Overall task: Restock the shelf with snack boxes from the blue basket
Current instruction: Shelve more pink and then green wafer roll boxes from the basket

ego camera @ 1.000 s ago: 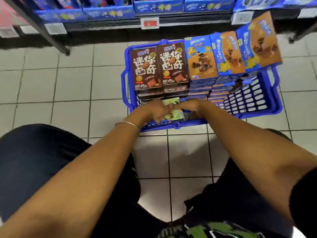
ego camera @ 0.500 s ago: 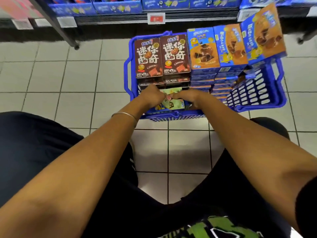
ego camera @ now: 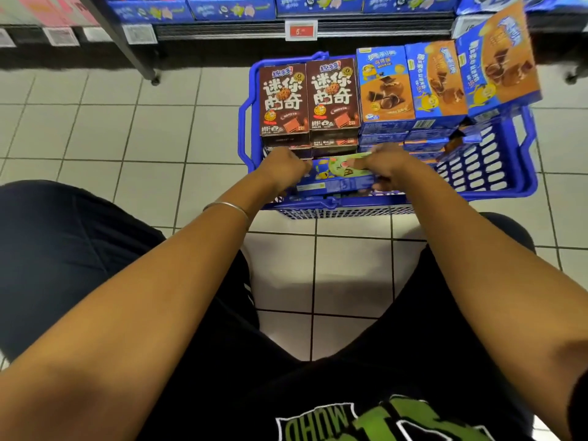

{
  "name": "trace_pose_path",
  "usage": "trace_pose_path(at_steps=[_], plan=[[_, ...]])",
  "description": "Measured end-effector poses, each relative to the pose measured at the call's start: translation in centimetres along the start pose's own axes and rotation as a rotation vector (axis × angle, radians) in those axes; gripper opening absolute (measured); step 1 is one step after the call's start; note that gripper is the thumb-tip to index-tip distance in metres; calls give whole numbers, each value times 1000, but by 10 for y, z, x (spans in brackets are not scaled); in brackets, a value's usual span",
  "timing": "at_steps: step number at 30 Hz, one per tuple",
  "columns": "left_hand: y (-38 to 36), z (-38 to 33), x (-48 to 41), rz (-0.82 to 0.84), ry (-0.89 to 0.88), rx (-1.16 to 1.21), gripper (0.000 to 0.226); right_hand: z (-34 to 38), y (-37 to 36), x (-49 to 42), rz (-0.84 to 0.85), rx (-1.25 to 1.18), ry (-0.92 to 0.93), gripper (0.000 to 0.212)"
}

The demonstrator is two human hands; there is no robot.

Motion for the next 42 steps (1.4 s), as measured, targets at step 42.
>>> trace_pose_path(at_steps=[42], plan=[[32,-10,54,23,131,1397,48,35,16,36,-36,944,590,49]])
Point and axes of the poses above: each hand's wrist, its own x-axis away from the middle knuckle, its own y-axis out of the back of the hand, z = x × y, the point moved 1 cm from there along -x, towards the middle knuckle, and after that the axes turned 2 degrees about -x, right-handed, at the moved point
